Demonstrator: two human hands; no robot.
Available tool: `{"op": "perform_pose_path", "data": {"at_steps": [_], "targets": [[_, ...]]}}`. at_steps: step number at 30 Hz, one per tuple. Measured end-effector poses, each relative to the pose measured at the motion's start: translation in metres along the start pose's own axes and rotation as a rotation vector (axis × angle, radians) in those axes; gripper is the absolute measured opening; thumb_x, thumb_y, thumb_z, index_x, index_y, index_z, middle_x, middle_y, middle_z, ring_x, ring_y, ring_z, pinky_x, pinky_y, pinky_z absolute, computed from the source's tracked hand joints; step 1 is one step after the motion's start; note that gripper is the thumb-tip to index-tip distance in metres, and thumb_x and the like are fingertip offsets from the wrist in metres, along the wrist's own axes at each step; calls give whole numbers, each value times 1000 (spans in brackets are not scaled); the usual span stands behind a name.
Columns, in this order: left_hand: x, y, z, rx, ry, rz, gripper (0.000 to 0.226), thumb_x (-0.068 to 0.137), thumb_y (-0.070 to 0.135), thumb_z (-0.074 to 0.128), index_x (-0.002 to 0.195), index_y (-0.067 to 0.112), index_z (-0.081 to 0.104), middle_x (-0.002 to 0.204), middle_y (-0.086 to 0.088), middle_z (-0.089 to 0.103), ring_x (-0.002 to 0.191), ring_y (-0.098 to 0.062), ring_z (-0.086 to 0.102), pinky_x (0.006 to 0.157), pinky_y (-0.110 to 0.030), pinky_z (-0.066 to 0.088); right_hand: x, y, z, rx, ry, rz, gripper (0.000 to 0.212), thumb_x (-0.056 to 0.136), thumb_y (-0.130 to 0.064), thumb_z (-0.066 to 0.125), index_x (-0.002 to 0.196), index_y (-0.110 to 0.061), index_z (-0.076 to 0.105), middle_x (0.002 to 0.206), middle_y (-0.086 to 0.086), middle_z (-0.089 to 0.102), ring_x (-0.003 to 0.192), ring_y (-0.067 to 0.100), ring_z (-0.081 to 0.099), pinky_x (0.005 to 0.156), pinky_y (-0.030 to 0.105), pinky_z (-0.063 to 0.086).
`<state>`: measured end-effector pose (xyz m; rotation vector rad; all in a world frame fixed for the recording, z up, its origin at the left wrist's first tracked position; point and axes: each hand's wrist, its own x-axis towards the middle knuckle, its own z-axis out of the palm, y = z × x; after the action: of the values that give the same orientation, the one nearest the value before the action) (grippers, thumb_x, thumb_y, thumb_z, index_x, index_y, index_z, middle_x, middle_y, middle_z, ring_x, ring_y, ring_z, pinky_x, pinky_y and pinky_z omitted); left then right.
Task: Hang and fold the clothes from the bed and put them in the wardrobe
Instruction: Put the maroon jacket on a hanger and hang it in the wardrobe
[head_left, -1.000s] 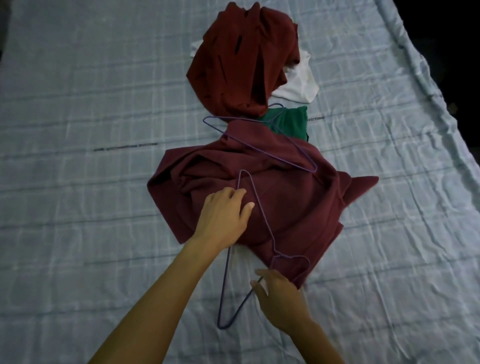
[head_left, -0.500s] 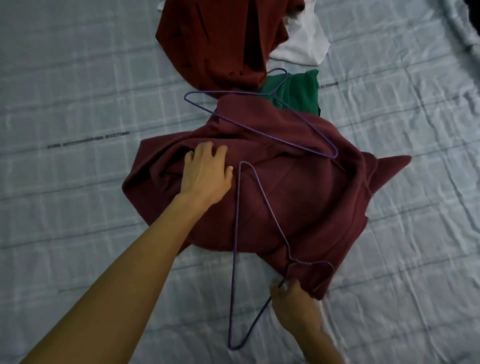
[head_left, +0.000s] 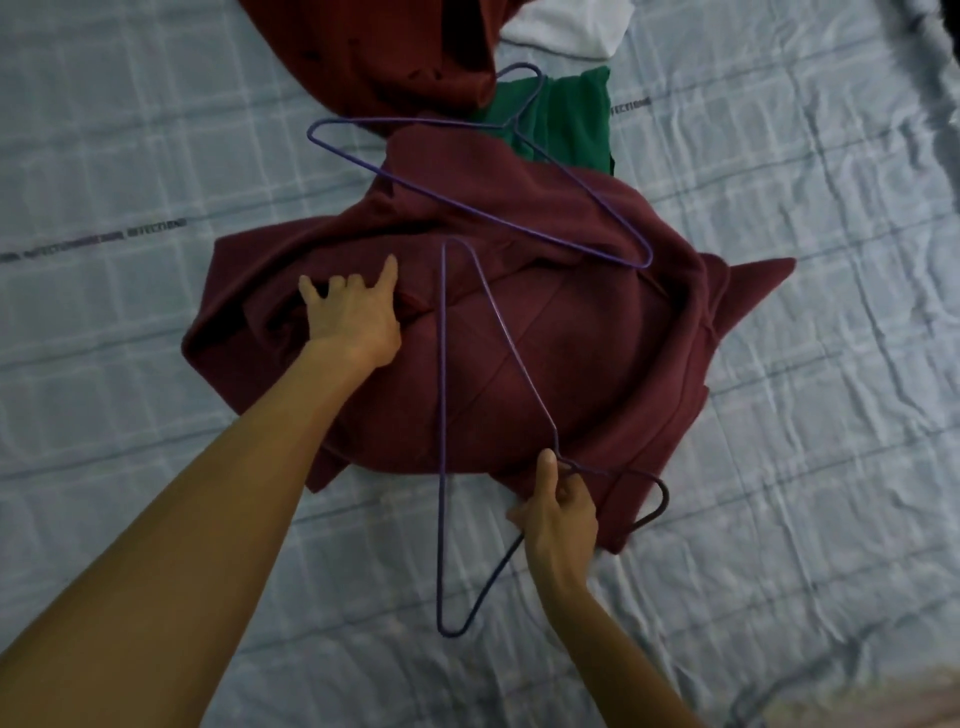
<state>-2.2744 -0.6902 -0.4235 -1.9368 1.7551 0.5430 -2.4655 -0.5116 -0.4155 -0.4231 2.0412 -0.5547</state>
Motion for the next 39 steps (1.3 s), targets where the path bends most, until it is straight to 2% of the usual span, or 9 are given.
{"op": "perform_pose_path", "data": {"at_steps": [3, 6, 10, 12, 17, 20, 23, 32, 39], "targets": [[-3, 1, 5, -3, 64, 0, 45, 95, 34, 48, 139, 25, 43, 136, -20, 40, 129, -36, 33, 112, -59, 13, -9, -12, -5, 54, -5, -104, 42, 93, -50, 46, 119, -22, 62, 106, -12, 66, 57, 10, 69, 60, 29, 57], [-2, 5, 1, -30, 111, 11, 29, 95, 24, 48, 121, 24, 61, 138, -16, 35, 133, -35, 25, 111, -58, 17, -16, -23, -13, 6, -11, -226, 26, 96, -46, 41, 118, -47, 54, 96, -16, 65, 56, -1, 65, 66, 26, 54], [-7, 8, 2, -28, 52, 64, 38, 97, 27, 45, 134, 21, 44, 156, -13, 13, 144, -31, 7, 112, -58, 12, -24, -26, -22, 10, 5, -318, 38, 93, -52, 40, 119, -36, 63, 58, -6, 65, 59, 5, 64, 73, 38, 55], [-15, 7, 9, -54, 63, 49, 50, 96, 29, 46, 139, 15, 27, 156, -14, 14, 144, -30, 10, 112, -58, 12, -30, -28, -30, 81, 32, -351, 47, 90, -57, 44, 114, -25, 68, 61, -4, 66, 59, 10, 66, 66, 37, 57], [-4, 3, 5, 13, 230, 45, 72, 90, 28, 53, 149, 20, 12, 157, -16, 9, 144, -33, 3, 113, -57, 6, -35, -28, -46, 118, 55, -459, 32, 92, -52, 46, 115, -38, 63, 69, -3, 69, 62, 12, 68, 62, 33, 56], [8, 7, 0, 64, 158, 87, 57, 90, 21, 49, 144, 27, 32, 150, -15, 31, 140, -33, 19, 112, -57, 5, -32, -28, -50, 93, 50, -499, 32, 89, -49, 44, 113, -39, 63, 66, -3, 68, 59, 13, 66, 59, 30, 55], [9, 10, -5, -83, 194, 112, 38, 88, 12, 47, 123, 25, 55, 115, -6, 64, 113, -27, 53, 113, -53, 13, -32, -37, -49, 115, 35, -540, 34, 86, -44, 43, 113, -37, 63, 66, -2, 67, 57, 13, 65, 56, 29, 55], [-77, -12, 20, -188, 295, 218, 21, 86, 14, 47, 103, 17, 59, 93, -5, 68, 87, -26, 62, 85, -36, 39, -53, -58, -35, 147, 65, -618, 28, 92, -48, 44, 117, -44, 57, 66, 1, 64, 56, 17, 64, 57, 43, 56], [-153, -6, 19, -239, -76, 296, 24, 85, 37, 58, 102, 20, 62, 105, -4, 65, 98, -24, 60, 78, -32, 45, -86, -55, -58, 70, 45, -656, 29, 98, -28, 45, 122, -31, 61, 68, -2, 64, 58, 13, 63, 60, 38, 57]]}}
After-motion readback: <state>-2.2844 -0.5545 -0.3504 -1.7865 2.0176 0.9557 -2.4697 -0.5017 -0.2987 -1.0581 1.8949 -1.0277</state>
